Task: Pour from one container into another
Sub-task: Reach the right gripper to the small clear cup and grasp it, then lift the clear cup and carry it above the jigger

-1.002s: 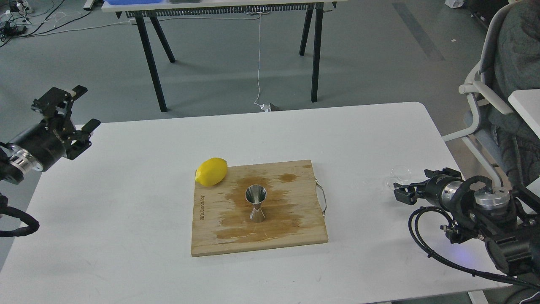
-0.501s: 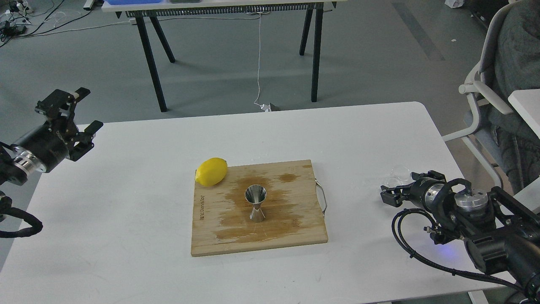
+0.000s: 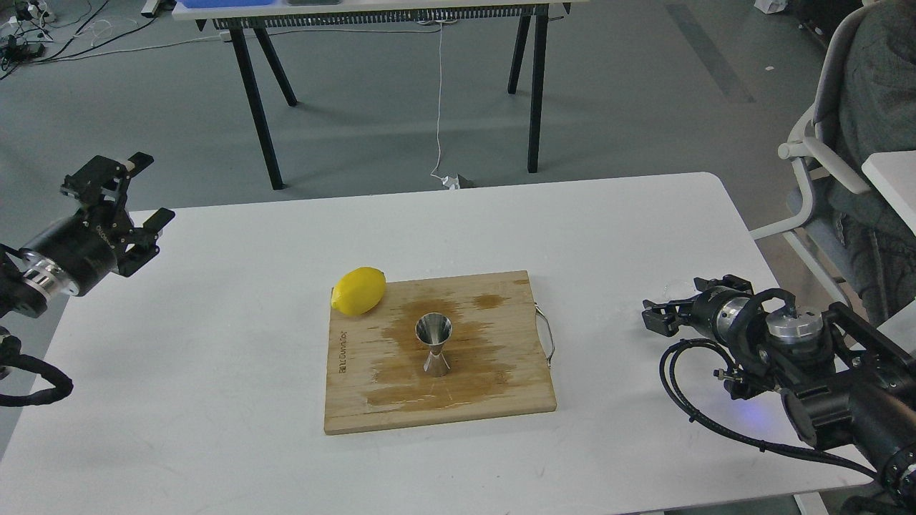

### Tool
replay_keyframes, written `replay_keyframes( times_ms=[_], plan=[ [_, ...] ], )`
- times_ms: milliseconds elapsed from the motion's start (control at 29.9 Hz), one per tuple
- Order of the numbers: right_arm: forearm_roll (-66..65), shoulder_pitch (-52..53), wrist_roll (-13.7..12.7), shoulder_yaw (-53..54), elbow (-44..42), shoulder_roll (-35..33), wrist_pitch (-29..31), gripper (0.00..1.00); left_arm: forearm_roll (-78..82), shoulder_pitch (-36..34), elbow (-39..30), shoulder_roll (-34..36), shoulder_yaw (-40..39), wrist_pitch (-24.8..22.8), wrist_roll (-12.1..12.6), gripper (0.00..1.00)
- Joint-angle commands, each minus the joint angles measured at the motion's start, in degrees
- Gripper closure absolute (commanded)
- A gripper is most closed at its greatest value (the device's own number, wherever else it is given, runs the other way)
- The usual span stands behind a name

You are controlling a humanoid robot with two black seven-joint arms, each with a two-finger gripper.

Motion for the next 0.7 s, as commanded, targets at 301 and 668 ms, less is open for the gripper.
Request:
replay_keyframes(
  times_ms=[301,668],
  plan=[
    [-3.07,-0.28,-0.08,-0.63,0.00,0.13,-0.26,0.56,-0.04,0.10,0.37,-0.37,-0.18,0.00,0.00,0.01],
    [-5.79,-0.37,-0.26,-0.63,0.08,0.39,0.00,0.71,-0.04,0.10,1.69,-0.99,-0.18,0.00,0.00,0.01]
  ],
)
